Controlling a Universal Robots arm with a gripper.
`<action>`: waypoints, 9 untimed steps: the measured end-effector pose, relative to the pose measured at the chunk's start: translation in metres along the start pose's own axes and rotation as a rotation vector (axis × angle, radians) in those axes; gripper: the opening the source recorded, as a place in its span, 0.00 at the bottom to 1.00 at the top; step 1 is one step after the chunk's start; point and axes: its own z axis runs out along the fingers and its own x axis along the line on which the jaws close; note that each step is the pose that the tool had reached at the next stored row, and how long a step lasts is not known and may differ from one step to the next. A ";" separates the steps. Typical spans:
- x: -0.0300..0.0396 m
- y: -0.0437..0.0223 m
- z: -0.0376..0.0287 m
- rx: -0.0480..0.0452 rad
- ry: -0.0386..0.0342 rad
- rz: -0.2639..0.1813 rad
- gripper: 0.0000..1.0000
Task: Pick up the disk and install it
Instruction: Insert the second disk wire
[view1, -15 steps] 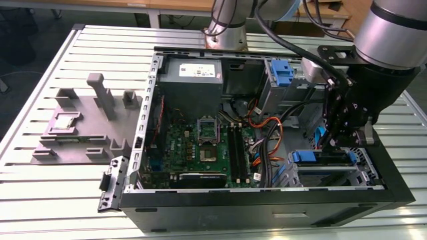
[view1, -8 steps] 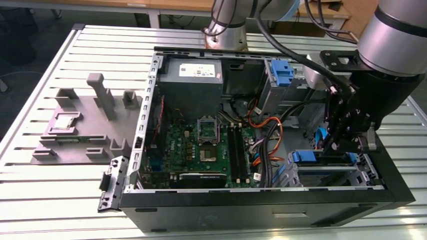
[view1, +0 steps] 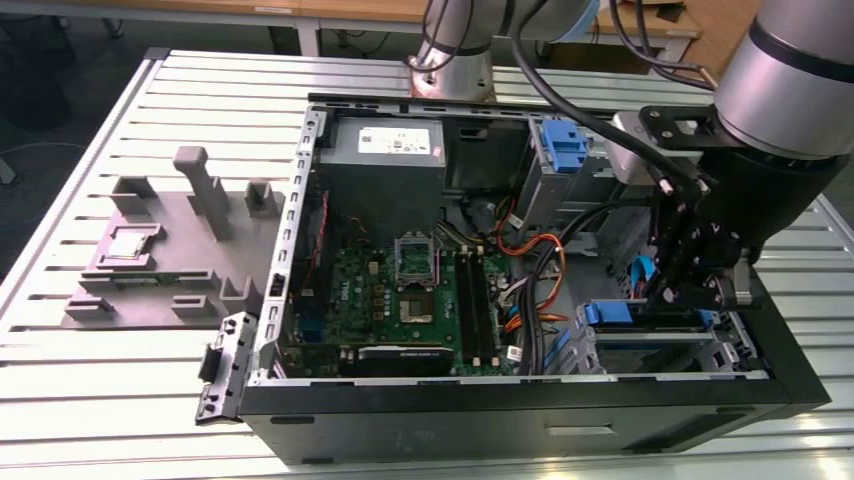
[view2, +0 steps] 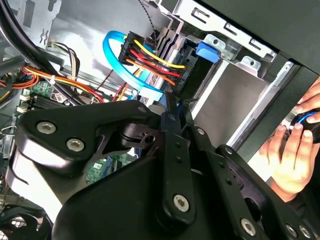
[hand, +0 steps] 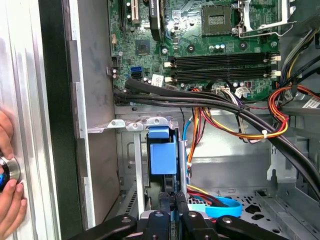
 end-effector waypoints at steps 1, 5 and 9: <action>0.0000 0.0000 0.0003 -0.0001 -0.0006 0.000 0.16; -0.0001 0.0001 0.0010 -0.0004 -0.0047 0.000 0.16; 0.0000 0.0000 0.0008 0.0001 -0.0082 0.001 0.16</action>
